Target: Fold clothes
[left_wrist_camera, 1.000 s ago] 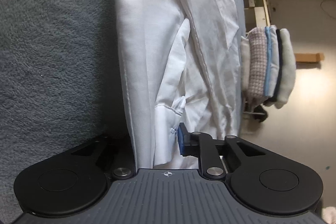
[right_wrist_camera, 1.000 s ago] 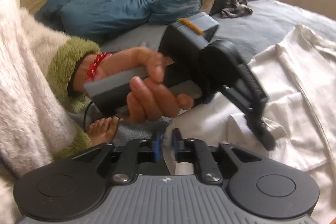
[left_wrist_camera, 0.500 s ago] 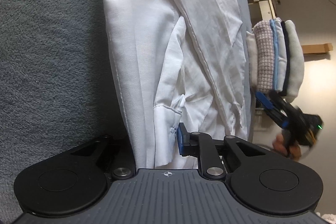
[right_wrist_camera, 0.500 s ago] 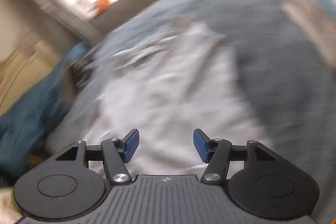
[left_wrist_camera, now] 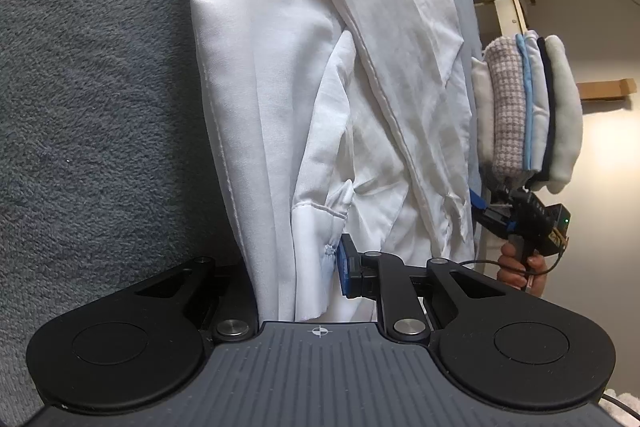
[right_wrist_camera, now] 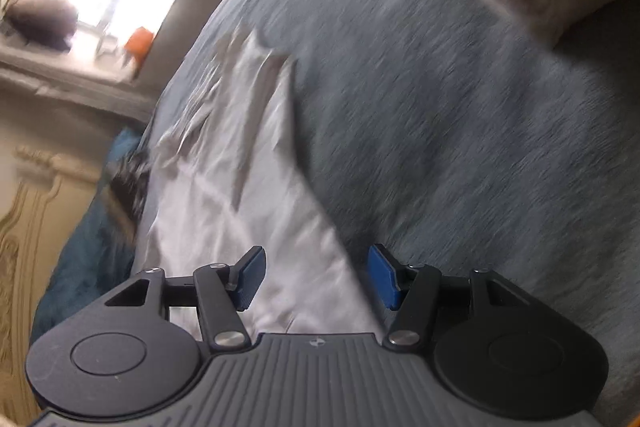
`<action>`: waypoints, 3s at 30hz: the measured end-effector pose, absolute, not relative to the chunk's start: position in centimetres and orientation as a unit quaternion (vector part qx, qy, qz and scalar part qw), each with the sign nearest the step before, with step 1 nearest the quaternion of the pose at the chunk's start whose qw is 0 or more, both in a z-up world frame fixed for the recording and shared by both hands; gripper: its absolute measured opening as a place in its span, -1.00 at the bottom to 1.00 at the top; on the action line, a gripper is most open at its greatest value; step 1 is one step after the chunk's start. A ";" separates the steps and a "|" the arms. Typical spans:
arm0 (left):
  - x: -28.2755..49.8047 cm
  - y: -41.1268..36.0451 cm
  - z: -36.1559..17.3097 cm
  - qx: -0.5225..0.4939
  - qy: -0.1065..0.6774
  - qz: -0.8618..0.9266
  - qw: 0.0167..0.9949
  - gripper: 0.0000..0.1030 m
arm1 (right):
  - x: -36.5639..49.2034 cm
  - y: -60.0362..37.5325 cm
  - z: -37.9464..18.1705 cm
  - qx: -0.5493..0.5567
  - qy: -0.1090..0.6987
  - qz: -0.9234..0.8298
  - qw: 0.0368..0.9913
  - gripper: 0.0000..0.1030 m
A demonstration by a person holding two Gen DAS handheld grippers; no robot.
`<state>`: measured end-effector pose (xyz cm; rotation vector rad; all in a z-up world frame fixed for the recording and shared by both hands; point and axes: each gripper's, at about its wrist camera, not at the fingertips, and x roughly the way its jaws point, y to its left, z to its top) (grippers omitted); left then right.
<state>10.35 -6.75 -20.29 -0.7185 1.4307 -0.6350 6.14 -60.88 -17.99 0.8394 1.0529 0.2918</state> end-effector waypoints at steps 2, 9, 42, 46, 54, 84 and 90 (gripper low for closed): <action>10.4 -6.7 -20.4 -0.318 0.630 -0.281 0.650 -0.68 | 6.2 -60.3 -18.2 0.382 0.497 0.157 0.763 -0.02; 10.4 -6.4 -20.5 -0.320 0.631 -0.284 0.648 -0.68 | 6.8 -58.7 -18.3 0.370 0.528 0.213 0.734 -0.18; 9.9 -6.3 -20.2 -0.317 0.619 -0.286 0.659 -0.70 | 8.9 -59.4 -20.4 0.408 0.561 0.310 0.650 -0.23; 9.6 -6.8 -19.0 -0.272 0.601 -0.301 0.689 -0.92 | 8.5 -57.8 -19.6 0.387 0.557 0.344 0.649 -0.76; 11.4 -5.1 -15.1 -0.293 0.531 -0.322 0.727 -0.95 | 8.5 -58.5 -15.2 0.386 0.476 0.371 0.697 -0.86; 30.7 -0.8 -19.7 -0.450 0.509 -0.197 0.707 -0.72 | 26.1 -57.9 -21.3 0.508 0.395 0.173 0.746 -0.67; 30.0 1.4 -20.9 -0.545 0.486 -0.190 0.656 -0.30 | 24.4 -59.0 -21.3 0.535 0.375 0.177 0.736 -0.12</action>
